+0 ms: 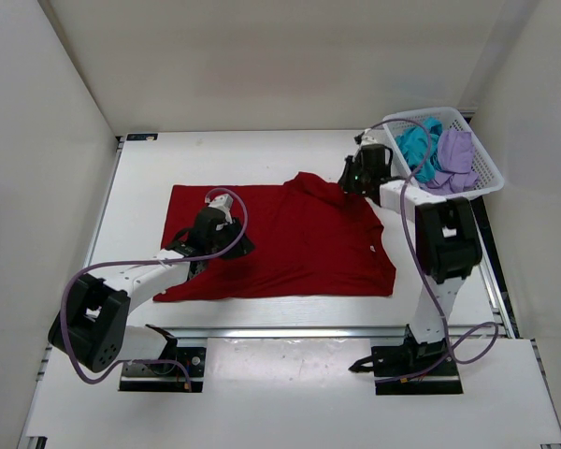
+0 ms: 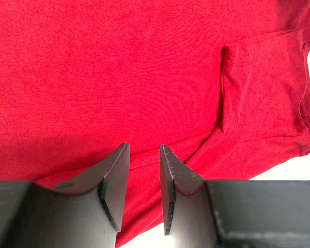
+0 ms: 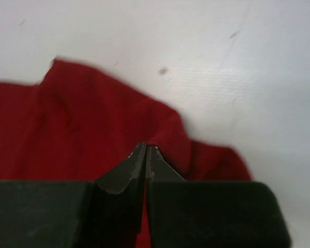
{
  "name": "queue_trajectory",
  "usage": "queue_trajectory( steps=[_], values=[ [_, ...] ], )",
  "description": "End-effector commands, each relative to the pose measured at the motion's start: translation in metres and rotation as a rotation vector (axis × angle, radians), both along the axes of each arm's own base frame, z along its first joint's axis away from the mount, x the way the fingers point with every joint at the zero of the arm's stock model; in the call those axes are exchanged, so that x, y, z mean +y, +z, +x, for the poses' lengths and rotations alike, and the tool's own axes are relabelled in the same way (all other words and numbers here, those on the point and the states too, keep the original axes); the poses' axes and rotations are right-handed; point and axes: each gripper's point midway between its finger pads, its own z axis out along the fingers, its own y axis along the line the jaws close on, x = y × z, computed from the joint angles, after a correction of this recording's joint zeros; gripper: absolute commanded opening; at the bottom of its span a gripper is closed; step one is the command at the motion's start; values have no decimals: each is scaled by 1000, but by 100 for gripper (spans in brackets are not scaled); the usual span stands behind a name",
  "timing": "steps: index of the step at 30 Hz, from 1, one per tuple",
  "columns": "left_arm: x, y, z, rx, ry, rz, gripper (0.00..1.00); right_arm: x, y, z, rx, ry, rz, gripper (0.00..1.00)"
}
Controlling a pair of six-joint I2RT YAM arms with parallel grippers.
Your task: Fold and stack the t-shirts
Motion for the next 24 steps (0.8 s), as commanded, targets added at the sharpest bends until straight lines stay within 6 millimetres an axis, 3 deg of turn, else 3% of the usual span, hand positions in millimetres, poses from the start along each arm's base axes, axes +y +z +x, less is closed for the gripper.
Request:
queue_trajectory(
  steps=[1, 2, 3, 5, 7, 9, 12, 15, 18, 24],
  values=[
    [-1, 14, 9, -38, -3, -12, 41, 32, 72, -17, -287, 125, 15, 0],
    [0, 15, 10, -44, 5, -13, 40, 35, 60, -35, -266, 130, 10, 0],
    [-1, 13, 9, -40, 5, -15, 41, 34, 65, -40, -291, 133, 11, 0],
    [2, 10, 8, -26, 6, -13, 41, 32, 33, -61, -202, 123, 12, 0],
    [0, 10, 8, -24, -1, -17, 41, 29, 20, -67, -154, 106, 33, 0],
    [1, 15, 13, -42, 4, -20, 40, 18, 11, -72, -114, 61, 69, 14],
    [7, 31, 23, -72, 34, -35, 41, 7, 25, -71, -134, 41, 153, 25],
    [12, 46, 29, -100, 55, -53, 42, -3, 31, -75, -134, 11, 239, 28],
    [20, 50, 32, -113, 75, -53, 41, -9, 33, -71, -105, -20, 282, 26],
    [20, 48, 29, -108, 69, -56, 42, -6, 16, -64, 9, -79, 356, 22]
  ],
)
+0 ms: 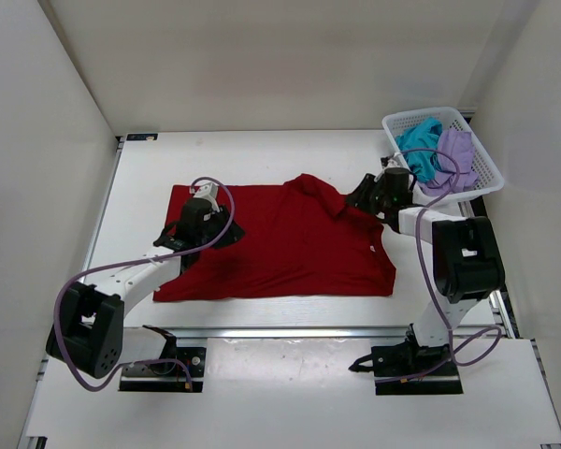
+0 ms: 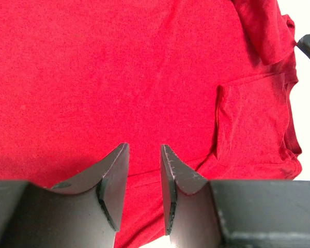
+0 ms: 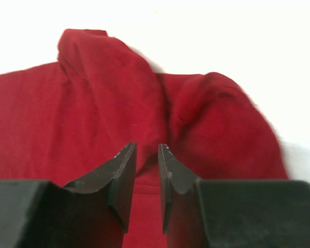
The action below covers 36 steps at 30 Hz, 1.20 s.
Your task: Fold and stack the t-shirts
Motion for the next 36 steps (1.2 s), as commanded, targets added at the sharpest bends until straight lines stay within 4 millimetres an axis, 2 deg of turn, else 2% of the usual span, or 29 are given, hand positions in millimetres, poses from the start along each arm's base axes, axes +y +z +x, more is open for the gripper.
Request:
queue_trajectory(
  steps=[1, 3, 5, 8, 11, 14, 15, 17, 19, 21, 23, 26, 27, 29, 32, 34, 36],
  values=[
    [-5, 19, 1, -46, -26, -16, 42, 8, 11, 11, 20, -25, 105, 23],
    [-5, 18, 1, -43, -25, -20, 41, 9, 15, 10, 23, -24, 158, 24],
    [-4, 19, 1, -47, -22, -22, 41, 9, 9, 4, 27, -32, 140, 25],
    [-3, 19, 2, -49, -20, -22, 42, 3, 2, -1, 52, -80, 96, 23],
    [-4, 20, 2, -53, -25, -21, 42, -10, -4, -10, 78, -130, 165, 26],
    [-6, 24, 1, -62, -32, -31, 42, -17, -1, -12, 100, -175, 225, 26],
    [-5, 18, 0, -49, -32, -20, 42, -12, -1, -15, 118, -163, 260, 27],
    [-4, 19, 1, -47, -24, -27, 42, -10, 5, -11, 116, -174, 316, 30],
    [-8, 24, 2, -58, -34, -28, 41, -4, 2, -8, 125, -163, 313, 30],
    [-8, 25, 1, -58, -35, -29, 42, 5, 9, -1, 102, -143, 308, 29],
    [-3, 27, 2, -67, -32, -30, 42, 6, 3, 3, 128, -150, 282, 25],
    [3, 26, 0, -69, -23, -28, 42, 3, 1, 6, 134, -164, 284, 25],
    [3, 31, 0, -78, -21, -36, 41, 2, 3, 8, 127, -167, 287, 26],
    [2, 24, -2, -60, -27, -28, 42, 1, 8, 8, 109, -165, 299, 30],
    [-2, 25, -2, -62, -37, -34, 42, 5, 14, 4, 81, -146, 331, 37],
    [-2, 21, -2, -57, -37, -31, 42, 8, 21, 10, 53, -127, 318, 39],
    [-2, 22, -2, -56, -34, -36, 42, 16, 13, 9, 108, -99, 306, 39]
  ],
)
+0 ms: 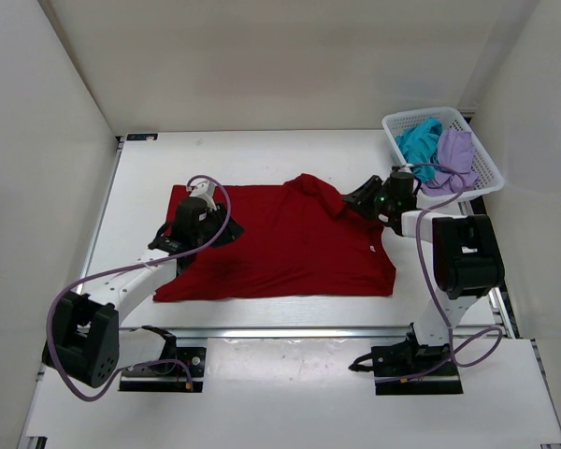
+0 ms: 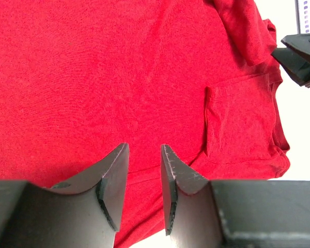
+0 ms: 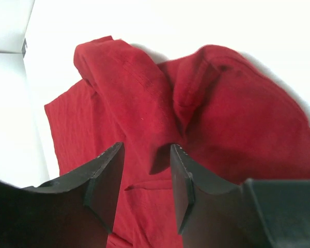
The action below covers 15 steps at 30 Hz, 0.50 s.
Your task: Fold and stack the t-shirts
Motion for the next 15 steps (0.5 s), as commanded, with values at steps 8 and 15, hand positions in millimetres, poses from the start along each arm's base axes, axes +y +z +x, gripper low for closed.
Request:
queue_trajectory(
  steps=[8, 15],
  values=[
    [-2, 3, -2, -12, -24, -8, 42, 10, 23, 44, -62, 59, -51, 33],
    [5, 17, 7, -30, 0, -36, 42, 37, 52, 81, -173, 189, -199, 1]
  ],
)
